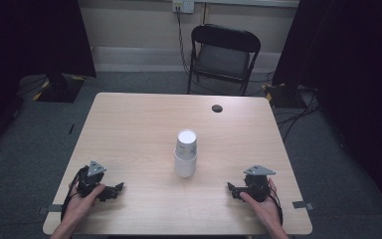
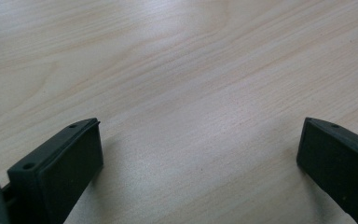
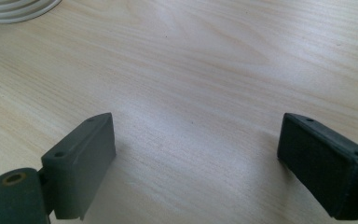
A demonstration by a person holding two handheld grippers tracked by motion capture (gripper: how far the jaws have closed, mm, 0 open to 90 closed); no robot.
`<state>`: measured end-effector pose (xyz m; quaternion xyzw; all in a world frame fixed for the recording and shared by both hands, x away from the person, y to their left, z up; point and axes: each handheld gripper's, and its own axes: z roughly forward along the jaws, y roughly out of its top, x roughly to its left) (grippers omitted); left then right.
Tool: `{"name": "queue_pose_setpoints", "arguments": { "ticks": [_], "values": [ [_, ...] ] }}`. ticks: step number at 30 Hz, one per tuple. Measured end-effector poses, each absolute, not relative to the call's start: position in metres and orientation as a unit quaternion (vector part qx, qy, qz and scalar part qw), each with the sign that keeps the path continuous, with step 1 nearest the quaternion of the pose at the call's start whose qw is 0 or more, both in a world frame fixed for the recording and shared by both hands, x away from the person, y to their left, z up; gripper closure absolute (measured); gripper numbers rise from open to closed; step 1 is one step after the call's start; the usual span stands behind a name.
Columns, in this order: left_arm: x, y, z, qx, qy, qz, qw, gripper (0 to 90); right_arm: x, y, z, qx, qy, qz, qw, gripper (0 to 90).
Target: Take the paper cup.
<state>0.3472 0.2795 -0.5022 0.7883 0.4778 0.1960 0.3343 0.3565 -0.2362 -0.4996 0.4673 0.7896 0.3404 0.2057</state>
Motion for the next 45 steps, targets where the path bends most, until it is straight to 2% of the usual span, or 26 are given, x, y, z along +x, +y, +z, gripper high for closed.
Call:
{"name": "queue_pose_setpoints", "arguments": {
  "ticks": [15,24,29,39,45],
  "values": [
    [0.348,0.28,-0.502,0.791,0.472,0.193,0.336,0.0,0.353,-0.236,-0.491,0.458,0.787,0.375,0.174,19.4],
    [0.348,0.28,-0.502,0.791,0.473,0.194,0.336,0.0,0.347,-0.23,-0.469,0.424,0.781,0.42,0.183,22.5],
    [0.348,0.28,-0.502,0.791,0.473,0.194,0.336,0.0,0.349,-0.222,-0.458,0.402,0.785,0.438,0.175,21.9],
    [0.348,0.28,-0.502,0.791,0.473,0.194,0.336,0.0,0.35,-0.206,-0.438,0.369,0.79,0.46,0.172,15.3],
    [0.348,0.28,-0.502,0.791,0.473,0.194,0.336,0.0,0.357,-0.193,-0.429,0.347,0.794,0.47,0.169,16.0]
  ]
}}
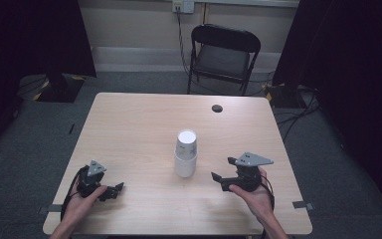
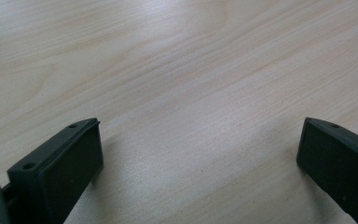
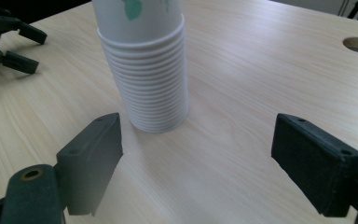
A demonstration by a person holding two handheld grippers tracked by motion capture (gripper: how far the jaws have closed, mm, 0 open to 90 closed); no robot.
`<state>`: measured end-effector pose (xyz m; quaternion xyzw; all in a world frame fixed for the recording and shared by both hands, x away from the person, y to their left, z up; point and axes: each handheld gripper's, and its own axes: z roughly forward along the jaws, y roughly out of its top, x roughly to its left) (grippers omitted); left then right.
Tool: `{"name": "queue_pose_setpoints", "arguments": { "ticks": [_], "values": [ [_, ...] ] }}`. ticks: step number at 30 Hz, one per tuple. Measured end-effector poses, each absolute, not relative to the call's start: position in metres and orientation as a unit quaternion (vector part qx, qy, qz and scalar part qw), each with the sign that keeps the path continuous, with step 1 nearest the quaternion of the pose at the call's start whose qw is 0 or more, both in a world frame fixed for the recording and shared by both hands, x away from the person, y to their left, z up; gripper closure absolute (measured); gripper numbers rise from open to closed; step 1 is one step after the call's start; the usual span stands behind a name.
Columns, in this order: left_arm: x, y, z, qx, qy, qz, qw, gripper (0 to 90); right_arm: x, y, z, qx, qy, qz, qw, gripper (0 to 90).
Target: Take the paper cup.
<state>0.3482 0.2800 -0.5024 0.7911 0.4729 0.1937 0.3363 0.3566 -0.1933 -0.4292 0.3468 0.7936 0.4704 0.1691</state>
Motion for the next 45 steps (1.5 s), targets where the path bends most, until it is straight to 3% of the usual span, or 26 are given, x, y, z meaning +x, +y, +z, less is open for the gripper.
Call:
{"name": "queue_pose_setpoints", "arguments": {
  "ticks": [35,45],
  "values": [
    [0.349,0.28,-0.502,0.792,0.472,0.193,0.336,0.0,0.397,-0.124,-0.386,0.274,0.797,0.514,0.158,14.4],
    [0.349,0.28,-0.502,0.792,0.472,0.193,0.336,0.0,0.41,-0.111,-0.391,0.272,0.796,0.52,0.146,16.8]
  ]
}}
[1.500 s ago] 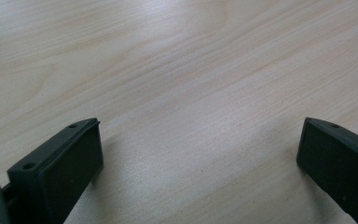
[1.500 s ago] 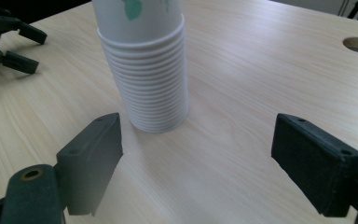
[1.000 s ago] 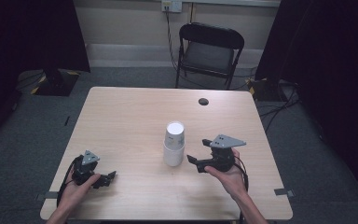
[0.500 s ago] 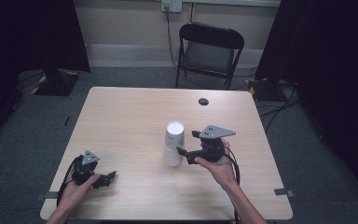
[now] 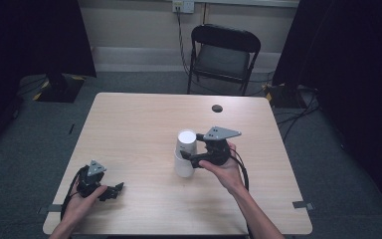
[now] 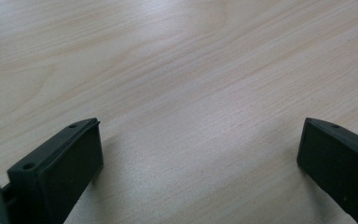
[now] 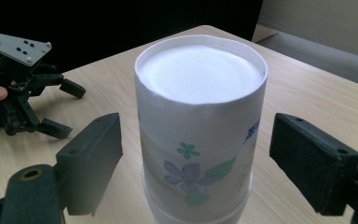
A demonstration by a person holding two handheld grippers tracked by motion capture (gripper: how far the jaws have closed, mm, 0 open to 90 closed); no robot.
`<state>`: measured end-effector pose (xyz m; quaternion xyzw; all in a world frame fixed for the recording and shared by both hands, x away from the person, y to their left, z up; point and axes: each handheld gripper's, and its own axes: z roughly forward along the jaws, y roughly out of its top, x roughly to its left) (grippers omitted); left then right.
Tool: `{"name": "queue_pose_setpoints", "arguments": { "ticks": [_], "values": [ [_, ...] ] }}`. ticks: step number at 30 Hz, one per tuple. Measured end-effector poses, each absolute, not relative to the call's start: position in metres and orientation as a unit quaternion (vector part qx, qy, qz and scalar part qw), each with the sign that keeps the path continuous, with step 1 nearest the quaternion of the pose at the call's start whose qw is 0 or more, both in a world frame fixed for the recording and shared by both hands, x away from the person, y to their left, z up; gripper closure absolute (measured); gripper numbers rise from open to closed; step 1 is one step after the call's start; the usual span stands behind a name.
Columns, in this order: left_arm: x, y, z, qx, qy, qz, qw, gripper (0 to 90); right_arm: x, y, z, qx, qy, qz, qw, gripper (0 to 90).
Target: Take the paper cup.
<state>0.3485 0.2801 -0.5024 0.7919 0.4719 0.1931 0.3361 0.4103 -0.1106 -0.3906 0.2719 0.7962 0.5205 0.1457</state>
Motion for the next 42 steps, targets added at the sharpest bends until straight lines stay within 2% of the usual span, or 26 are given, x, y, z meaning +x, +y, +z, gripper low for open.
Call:
{"name": "queue_pose_setpoints", "arguments": {
  "ticks": [16,28,42],
  "values": [
    [0.349,0.28,-0.502,0.792,0.471,0.193,0.336,0.0,0.425,-0.099,-0.406,0.271,0.799,0.521,0.128,21.2],
    [0.349,0.28,-0.502,0.792,0.471,0.193,0.336,0.0,0.425,-0.097,-0.405,0.267,0.799,0.521,0.137,26.3],
    [0.349,0.28,-0.502,0.792,0.471,0.193,0.336,0.0,0.425,-0.097,-0.403,0.268,0.796,0.523,0.142,27.0]
  ]
}}
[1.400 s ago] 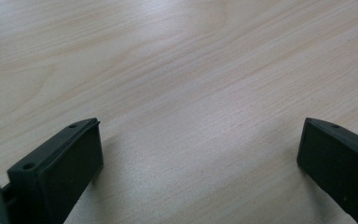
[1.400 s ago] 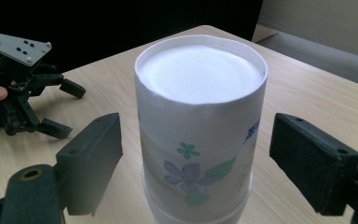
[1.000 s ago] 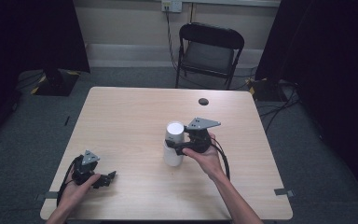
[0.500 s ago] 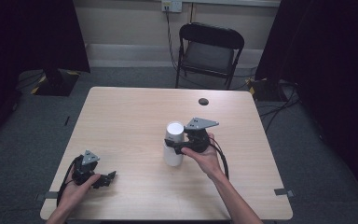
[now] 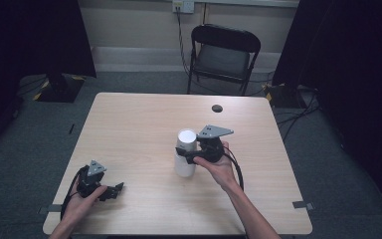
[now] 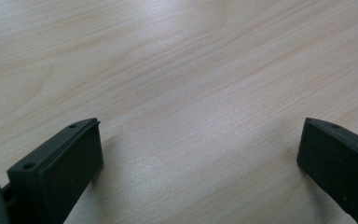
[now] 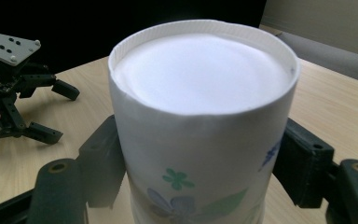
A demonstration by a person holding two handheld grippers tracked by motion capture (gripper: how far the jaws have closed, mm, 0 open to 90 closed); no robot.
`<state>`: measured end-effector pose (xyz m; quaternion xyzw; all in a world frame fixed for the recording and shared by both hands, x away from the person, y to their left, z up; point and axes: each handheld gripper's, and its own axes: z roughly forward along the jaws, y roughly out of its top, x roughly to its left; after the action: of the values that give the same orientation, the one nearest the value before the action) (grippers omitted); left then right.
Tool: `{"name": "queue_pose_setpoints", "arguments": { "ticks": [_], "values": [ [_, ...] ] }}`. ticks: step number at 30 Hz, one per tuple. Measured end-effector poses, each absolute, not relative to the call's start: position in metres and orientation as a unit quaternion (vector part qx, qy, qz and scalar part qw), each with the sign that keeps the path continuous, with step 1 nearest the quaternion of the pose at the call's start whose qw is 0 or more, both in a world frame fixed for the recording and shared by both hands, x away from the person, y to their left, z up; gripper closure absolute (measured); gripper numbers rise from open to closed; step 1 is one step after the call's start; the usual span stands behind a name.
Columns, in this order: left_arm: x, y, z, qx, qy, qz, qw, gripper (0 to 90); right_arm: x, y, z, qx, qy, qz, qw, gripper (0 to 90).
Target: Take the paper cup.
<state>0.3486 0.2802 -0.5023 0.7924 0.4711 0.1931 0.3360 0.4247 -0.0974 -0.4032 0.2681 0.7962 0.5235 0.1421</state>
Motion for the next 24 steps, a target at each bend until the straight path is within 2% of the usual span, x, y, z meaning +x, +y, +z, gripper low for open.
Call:
{"name": "queue_pose_setpoints", "arguments": {
  "ticks": [24],
  "values": [
    [0.349,0.28,-0.502,0.793,0.471,0.193,0.336,0.0,0.423,-0.101,-0.392,0.264,0.783,0.542,0.151,27.1]
  ]
}}
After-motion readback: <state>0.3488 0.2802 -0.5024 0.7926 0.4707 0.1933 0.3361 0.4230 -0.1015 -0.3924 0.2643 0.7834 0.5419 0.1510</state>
